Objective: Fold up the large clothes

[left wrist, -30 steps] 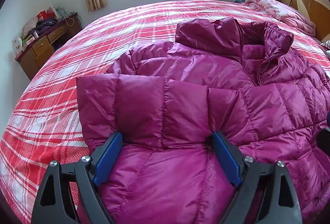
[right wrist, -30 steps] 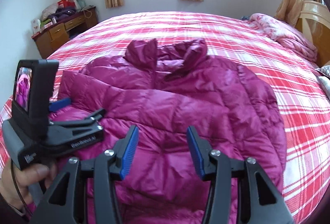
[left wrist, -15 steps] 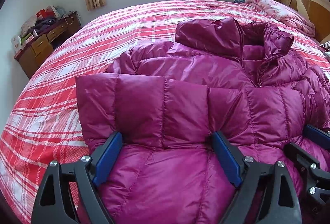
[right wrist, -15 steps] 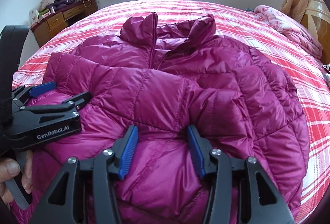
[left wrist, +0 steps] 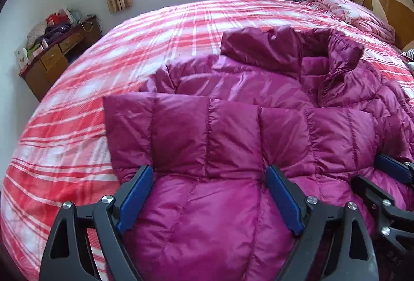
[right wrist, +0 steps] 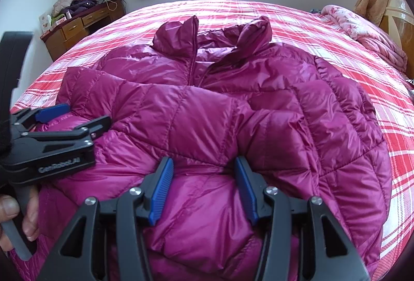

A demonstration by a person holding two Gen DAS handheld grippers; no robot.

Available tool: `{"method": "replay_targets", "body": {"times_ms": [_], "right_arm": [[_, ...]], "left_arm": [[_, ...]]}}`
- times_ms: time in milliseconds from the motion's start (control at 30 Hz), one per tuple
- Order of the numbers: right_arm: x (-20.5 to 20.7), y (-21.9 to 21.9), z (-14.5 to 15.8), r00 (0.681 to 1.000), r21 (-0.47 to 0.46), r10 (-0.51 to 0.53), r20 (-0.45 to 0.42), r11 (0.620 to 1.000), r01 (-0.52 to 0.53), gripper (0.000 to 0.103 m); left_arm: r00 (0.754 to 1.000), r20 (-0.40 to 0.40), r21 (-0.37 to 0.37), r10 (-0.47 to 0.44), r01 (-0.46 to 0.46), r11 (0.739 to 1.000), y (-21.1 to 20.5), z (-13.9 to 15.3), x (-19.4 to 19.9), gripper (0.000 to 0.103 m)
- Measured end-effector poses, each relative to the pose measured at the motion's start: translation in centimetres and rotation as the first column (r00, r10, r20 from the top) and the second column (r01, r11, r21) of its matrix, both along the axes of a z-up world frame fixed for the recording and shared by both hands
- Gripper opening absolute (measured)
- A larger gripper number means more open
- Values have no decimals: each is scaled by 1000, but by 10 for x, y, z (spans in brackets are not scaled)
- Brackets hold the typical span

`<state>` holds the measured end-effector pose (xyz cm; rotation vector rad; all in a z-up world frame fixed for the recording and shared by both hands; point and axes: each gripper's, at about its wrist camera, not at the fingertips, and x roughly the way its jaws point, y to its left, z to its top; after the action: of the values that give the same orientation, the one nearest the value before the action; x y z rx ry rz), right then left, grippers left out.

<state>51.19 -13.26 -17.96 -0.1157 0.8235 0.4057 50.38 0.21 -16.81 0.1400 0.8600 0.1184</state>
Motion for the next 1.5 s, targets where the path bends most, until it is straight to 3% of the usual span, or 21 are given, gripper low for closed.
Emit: {"method": "replay_targets", "body": {"times_ms": [133, 267, 400, 533, 600, 767, 933, 1000, 1100, 1133, 1167, 1333, 1500], "right_arm": [[-1, 1, 0, 1000, -10, 1, 8, 1000, -1, 52], [0, 1, 5, 999, -5, 39, -6, 999, -39, 56], [5, -6, 19, 995, -8, 95, -32, 995, -95, 56], [26, -24, 54, 997, 36, 71, 11, 997, -71, 60], [46, -25, 70, 998, 40, 51, 28, 998, -52, 68], [122, -12, 96, 1000, 53, -25, 19, 998, 24, 69], [178, 17, 83, 999, -93, -30, -24, 995, 27, 69], [188, 20, 75, 999, -151, -43, -18, 988, 40, 64], [195, 13, 69, 999, -193, -43, -15, 980, 40, 47], [197, 11, 66, 999, -210, -37, -20, 977, 32, 27], [196, 11, 65, 1000, -223, -24, -17, 975, 20, 15], [183, 7, 65, 999, -255, 4, 36, 967, 5, 12], [178, -11, 59, 999, -232, -16, 43, 972, 25, 11]], "left_arm": [[995, 91, -3, -46, 46, 999, -7, 43, -13, 89], [988, 118, 16, -101, 100, 995, -18, 69, 9, 89], [994, 98, 11, -56, 55, 998, -12, 59, 54, 89], [999, 46, -107, 10, -5, 994, 8, 46, 95, 89], [999, 24, -162, 44, -39, 986, 21, 43, 114, 89], [997, -18, -253, 77, -79, 964, 37, 40, 142, 89], [997, -17, -271, 71, -73, 960, 41, 39, 151, 89], [998, 2, -271, 70, -67, 960, 41, 42, 154, 89], [997, 27, -288, 66, -55, 956, 36, 52, 166, 89], [998, 27, -286, 54, -44, 957, 32, 55, 172, 89], [999, 29, -273, 34, -25, 962, 23, 57, 178, 89], [998, -29, -106, -51, 47, 993, -22, 41, 193, 89], [995, -76, -6, -59, 58, 998, -14, 19, 170, 89]]}}
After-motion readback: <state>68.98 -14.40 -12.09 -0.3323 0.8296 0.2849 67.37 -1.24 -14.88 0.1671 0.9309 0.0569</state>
